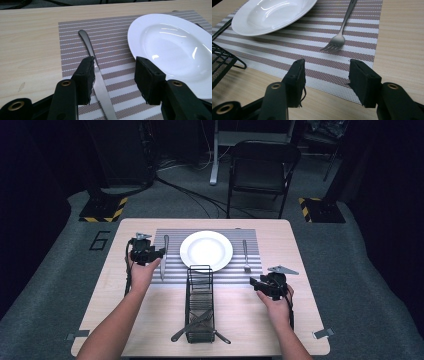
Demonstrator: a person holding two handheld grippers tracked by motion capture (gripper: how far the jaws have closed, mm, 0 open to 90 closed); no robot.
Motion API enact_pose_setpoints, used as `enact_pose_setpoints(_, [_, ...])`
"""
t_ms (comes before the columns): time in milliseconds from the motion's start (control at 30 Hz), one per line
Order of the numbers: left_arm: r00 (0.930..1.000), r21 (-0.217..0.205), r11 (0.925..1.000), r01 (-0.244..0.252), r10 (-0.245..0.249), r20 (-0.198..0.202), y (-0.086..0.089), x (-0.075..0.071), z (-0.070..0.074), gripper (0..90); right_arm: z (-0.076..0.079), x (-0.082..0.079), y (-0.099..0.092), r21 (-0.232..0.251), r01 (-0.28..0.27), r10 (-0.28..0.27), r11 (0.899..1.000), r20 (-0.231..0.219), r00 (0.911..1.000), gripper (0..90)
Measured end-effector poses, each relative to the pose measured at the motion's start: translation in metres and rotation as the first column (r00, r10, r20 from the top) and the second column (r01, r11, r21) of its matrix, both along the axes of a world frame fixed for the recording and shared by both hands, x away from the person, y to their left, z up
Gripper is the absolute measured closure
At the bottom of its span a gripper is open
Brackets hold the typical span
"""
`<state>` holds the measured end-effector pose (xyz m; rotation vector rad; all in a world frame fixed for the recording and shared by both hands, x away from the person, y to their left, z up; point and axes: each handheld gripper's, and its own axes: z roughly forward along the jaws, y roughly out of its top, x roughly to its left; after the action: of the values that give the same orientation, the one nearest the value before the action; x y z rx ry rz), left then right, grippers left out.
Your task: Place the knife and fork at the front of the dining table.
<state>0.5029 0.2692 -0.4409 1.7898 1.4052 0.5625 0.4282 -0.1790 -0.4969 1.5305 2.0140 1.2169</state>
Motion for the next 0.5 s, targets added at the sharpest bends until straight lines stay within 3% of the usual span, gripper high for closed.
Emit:
enact_pose_setpoints(267, [0.9984,-0.012,0.9984,0.055,-0.055,-0.008,0.006,-0.02,0.005,48.1,0.002,-0.001,0.0,0.0,0.003,-0.003,1.0,0.007,1.0,46.6])
enact_pose_setpoints(500, [0.9952,0.015,0.9951,0.098,-0.098,-0.004,0.008,-0.04,0.001,46.2,0.001,-0.001,0.0,-0.003,0.003,-0.002,1.0,0.006,1.0,46.5])
